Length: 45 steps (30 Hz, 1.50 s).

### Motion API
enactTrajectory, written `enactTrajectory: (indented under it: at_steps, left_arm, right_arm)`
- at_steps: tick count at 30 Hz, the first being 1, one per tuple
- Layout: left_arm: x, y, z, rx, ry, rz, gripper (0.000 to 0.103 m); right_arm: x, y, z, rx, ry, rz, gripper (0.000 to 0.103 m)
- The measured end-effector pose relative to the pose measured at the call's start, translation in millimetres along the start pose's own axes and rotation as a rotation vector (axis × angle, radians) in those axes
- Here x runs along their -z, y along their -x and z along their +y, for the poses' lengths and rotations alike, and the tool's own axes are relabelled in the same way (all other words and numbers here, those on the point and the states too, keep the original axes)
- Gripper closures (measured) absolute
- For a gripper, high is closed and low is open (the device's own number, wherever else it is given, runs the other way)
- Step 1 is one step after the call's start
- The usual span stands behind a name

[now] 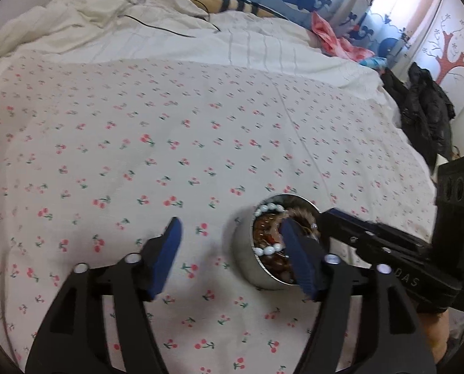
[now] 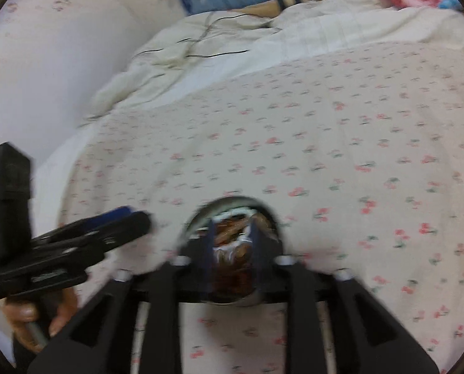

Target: Organize jewelry

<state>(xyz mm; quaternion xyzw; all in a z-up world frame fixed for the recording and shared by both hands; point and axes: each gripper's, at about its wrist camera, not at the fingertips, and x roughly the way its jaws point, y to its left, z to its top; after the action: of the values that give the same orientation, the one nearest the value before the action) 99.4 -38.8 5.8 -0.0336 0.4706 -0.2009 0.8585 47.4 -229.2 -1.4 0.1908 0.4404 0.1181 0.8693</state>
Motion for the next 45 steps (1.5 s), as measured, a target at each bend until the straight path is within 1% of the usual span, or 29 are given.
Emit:
enactTrajectory:
  at_steps: [3, 5, 6, 7, 8, 10, 11, 14, 18, 21, 25, 30, 37, 41, 45]
  left_arm:
    - [5.9, 2.2, -4.7, -0.059, -0.018, -0.027, 0.023]
    - [11.7, 3.3, -8.8, -0.105, -0.030, -0.048, 0.018]
    - [14.3, 4.5, -9.2, -0.124, -0.030, -0.055, 0.017]
    - [17.0, 5.3, -9.8, -0.142, -0.031, -0.060, 0.016]
    - [20.6, 6.3, -11.4, -0.162, -0.035, -0.067, 0.016]
    - [27.2, 9.1, -15.3, -0.194, -0.046, -0.086, 0.016]
    - [30.7, 11.5, -17.3, -0.210, -0.053, -0.099, 0.015]
    - [38.7, 15.0, -20.6, -0.236, -0.061, -0.120, 0.013]
    - [47.3, 19.1, -21.2, -0.238, -0.061, -0.122, 0.013]
    - [54.3, 21.8, -21.9, -0.244, -0.076, -0.117, 0.013]
    - [63.6, 24.7, -23.7, -0.256, -0.103, -0.111, 0.012]
    - [72.4, 26.5, -19.7, -0.269, -0.118, -0.102, 0.012]
    - [79.3, 23.6, -23.7, -0.269, -0.152, -0.087, 0.009]
    - [80.7, 20.5, -28.4, -0.262, -0.165, -0.073, 0.008]
    - [81.5, 17.1, -30.9, -0.256, -0.176, -0.054, 0.008]
  right_arm:
    - [-0.3, 9.7, 2.3, 0.038, 0.030, -0.026, 0.065]
    - [2.9, 16.6, 6.0, 0.100, 0.074, -0.048, 0.049]
    - [3.2, 17.6, 6.5, 0.123, 0.087, -0.055, 0.046]
    - [6.4, 21.0, 8.0, 0.170, 0.110, -0.068, 0.042]
    - [8.5, 22.6, 8.2, 0.202, 0.126, -0.074, 0.035]
    - [15.2, 26.1, 8.9, 0.273, 0.160, -0.089, 0.028]
    - [18.3, 27.2, 8.2, 0.288, 0.166, -0.091, 0.027]
    - [29.6, 29.5, 1.6, 0.291, 0.165, -0.070, 0.025]
    - [44.9, 30.2, -1.9, 0.312, 0.165, -0.041, 0.025]
    - [51.2, 34.3, -2.5, 0.321, 0.158, -0.043, 0.023]
    - [59.6, 37.8, 0.6, 0.340, 0.180, -0.040, 0.019]
    - [68.8, 35.6, 0.7, 0.358, 0.202, -0.015, 0.019]
    - [75.3, 31.4, -2.8, 0.366, 0.208, 0.007, 0.018]
    - [75.8, 30.8, -1.8, 0.368, 0.208, 0.004, 0.015]
    - [76.3, 29.2, -0.7, 0.367, 0.210, 0.006, 0.015]
